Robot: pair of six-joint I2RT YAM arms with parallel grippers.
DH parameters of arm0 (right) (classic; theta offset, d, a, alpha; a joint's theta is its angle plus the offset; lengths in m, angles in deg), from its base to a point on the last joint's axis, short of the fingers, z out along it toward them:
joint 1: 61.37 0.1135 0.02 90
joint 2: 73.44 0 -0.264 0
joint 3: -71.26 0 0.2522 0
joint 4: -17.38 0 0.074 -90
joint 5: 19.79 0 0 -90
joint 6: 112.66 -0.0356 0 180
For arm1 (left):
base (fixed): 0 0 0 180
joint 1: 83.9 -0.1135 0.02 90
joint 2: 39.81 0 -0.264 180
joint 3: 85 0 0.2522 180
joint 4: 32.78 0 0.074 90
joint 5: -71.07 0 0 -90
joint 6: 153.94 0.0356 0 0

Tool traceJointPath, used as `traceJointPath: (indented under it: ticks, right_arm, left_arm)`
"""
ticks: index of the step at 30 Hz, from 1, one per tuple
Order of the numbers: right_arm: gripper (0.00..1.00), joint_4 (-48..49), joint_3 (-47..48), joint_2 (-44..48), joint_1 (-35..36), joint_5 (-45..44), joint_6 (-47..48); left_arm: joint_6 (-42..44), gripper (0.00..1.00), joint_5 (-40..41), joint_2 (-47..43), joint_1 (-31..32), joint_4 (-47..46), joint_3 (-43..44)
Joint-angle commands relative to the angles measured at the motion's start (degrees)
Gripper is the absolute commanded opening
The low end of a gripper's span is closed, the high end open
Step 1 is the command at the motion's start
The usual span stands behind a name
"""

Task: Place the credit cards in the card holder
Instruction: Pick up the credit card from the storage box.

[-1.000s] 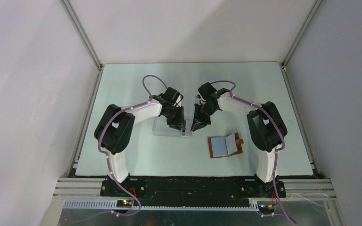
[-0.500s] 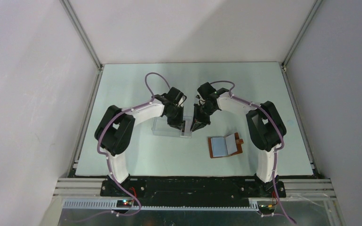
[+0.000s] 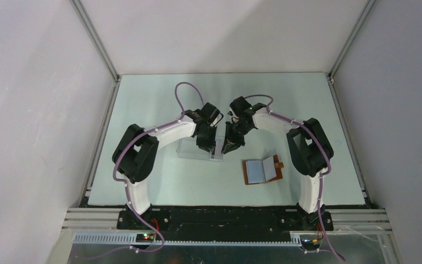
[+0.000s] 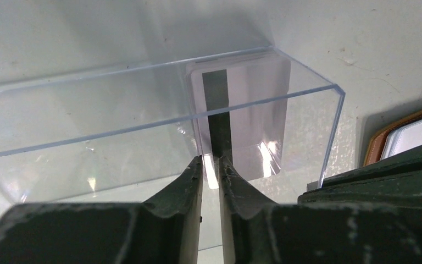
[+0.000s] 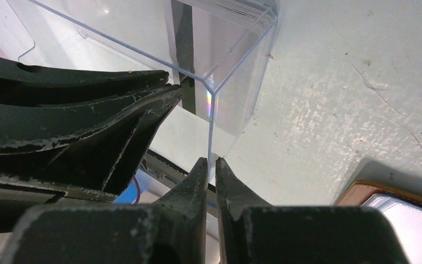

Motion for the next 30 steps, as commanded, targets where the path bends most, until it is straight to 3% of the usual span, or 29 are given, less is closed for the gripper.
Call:
traceJointPath:
  ticks: [1,5,13,30]
  right_arm:
    - [0.11,-0.24,1.8,-0.88,0.67,1.15,0.86]
    - [0.11,-0.23,1.8,-0.88,0.6,1.18,0.9]
    - [0.11,-0.36,1.75,-1.03,0.67,1.35,1.08]
    - [0.11,-0.54,1.54,-0.86,0.6,1.57,1.24]
  left_arm:
    - [1.21,0.19,1.54,-1.11,0.35,1.32,1.8]
    - [1.11,0.08,0.58,-0.72,0.51,1.21,2.05]
    - [0.46,0.01,-0.93,-1.33,0.58,1.16,2.25]
    - [-1.89,0.03,-5.96,-4.83,0.46,-2.1,2.35]
